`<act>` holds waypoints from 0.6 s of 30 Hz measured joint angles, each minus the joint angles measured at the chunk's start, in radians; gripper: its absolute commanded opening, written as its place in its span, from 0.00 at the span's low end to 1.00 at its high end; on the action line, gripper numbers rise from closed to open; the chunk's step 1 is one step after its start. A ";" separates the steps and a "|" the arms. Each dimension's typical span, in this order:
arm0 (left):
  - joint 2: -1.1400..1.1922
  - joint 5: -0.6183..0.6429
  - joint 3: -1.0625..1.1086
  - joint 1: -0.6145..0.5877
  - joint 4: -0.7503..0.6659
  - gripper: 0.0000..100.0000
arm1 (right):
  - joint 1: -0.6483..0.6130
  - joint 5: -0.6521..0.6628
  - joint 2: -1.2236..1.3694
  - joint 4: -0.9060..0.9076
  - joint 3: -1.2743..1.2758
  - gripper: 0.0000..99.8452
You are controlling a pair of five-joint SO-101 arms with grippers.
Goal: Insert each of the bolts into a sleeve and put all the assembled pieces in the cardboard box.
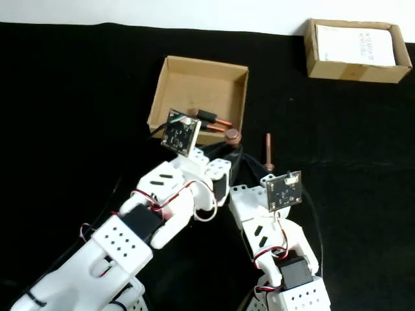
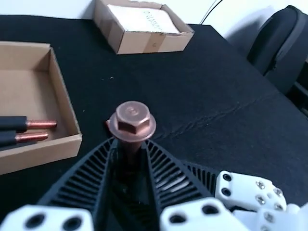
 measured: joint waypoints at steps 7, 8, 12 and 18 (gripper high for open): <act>-0.104 0.008 0.002 0.000 0.199 0.20 | 0.017 0.000 0.000 -0.003 -0.002 0.01; -0.124 0.008 0.002 0.000 0.222 0.20 | 0.018 0.000 0.002 -0.003 -0.002 0.01; -0.227 0.008 0.002 -0.003 0.321 0.14 | 0.018 0.000 0.002 -0.003 -0.012 0.01; -0.422 0.006 0.002 -0.137 0.448 0.02 | 0.072 0.000 0.038 -0.003 -0.109 0.01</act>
